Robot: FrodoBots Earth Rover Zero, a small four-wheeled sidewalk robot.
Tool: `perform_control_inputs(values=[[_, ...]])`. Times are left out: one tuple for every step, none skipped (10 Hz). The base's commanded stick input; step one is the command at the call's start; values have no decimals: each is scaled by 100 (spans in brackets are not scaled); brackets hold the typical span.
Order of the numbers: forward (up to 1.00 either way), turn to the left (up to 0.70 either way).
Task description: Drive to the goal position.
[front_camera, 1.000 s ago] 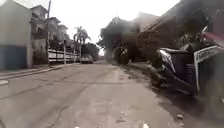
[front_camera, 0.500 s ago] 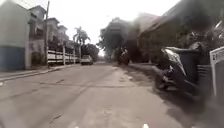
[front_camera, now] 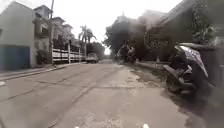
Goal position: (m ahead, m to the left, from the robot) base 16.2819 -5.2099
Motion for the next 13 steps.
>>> perform_control_inputs(values=[[70,8],[70,7],[70,8],[70,8],[70,7],[70,8],[70,7],[70,7],[70,5],[70,2],[70,6],[70,20],[70,5]])
